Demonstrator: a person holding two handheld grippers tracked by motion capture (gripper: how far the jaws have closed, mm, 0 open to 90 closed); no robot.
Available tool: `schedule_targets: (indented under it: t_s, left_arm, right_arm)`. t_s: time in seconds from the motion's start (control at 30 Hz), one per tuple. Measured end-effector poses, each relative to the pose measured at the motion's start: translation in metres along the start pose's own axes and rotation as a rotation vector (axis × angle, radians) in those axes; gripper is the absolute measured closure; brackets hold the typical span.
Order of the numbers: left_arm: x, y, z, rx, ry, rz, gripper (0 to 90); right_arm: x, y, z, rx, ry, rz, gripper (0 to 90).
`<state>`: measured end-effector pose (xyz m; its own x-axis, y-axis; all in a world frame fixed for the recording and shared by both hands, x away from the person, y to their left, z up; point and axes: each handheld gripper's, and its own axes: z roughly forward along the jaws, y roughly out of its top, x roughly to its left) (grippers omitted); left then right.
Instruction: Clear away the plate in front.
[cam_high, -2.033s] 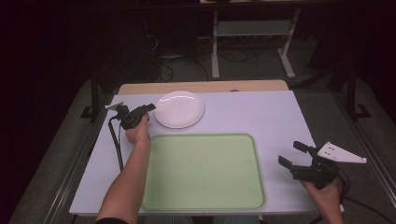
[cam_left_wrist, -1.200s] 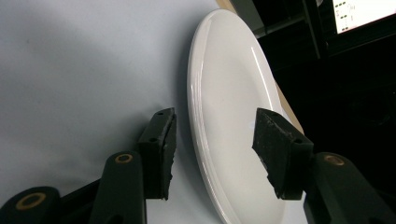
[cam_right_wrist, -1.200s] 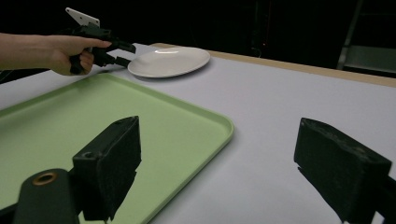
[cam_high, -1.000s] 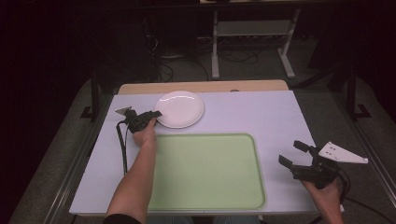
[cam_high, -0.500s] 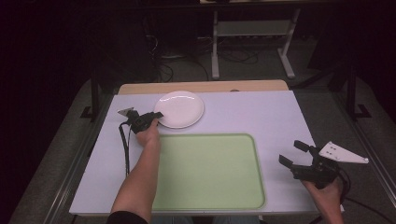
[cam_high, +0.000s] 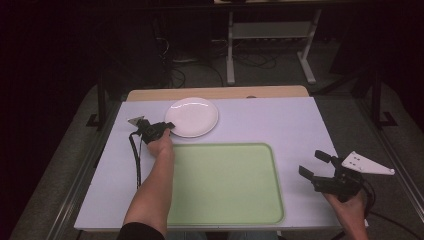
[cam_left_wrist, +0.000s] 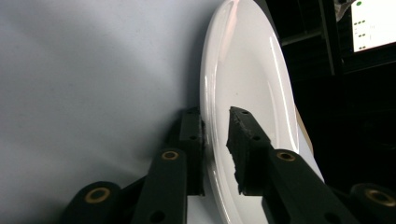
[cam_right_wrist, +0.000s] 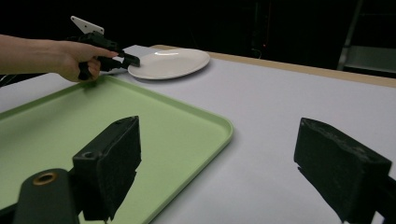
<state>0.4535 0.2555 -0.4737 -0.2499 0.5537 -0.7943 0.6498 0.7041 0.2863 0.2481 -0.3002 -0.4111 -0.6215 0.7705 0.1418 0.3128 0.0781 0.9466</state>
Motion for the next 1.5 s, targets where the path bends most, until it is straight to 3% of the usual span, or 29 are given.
schedule_targets:
  t_s: [0.23,0.43,0.63,0.9,1.3,1.5]
  left_arm:
    - [0.004,0.0,0.0,0.006,-0.018,-0.028,83.0]
    - [0.013,-0.003,-0.001,-0.006,-0.085,-0.091,86.1]
    - [0.016,-0.005,-0.002,-0.019,-0.119,-0.117,86.6]
    - [0.016,-0.005,-0.003,-0.023,-0.14,-0.13,87.0]
    - [0.017,-0.002,-0.005,-0.026,-0.156,-0.117,86.8]
    - [0.016,0.001,-0.007,-0.025,-0.19,-0.114,86.9]
  right_arm:
    - [0.0,-0.001,0.0,0.0,0.001,0.004,13.7]
    - [0.0,-0.002,0.001,0.006,0.003,0.008,13.7]
    - [0.0,-0.002,0.001,0.005,0.006,0.011,13.7]
    - [0.0,-0.003,0.001,0.006,0.006,0.012,13.7]
    - [0.0,-0.003,0.001,0.008,0.004,0.015,13.7]
    - [0.0,-0.003,0.001,0.008,0.005,0.014,13.7]
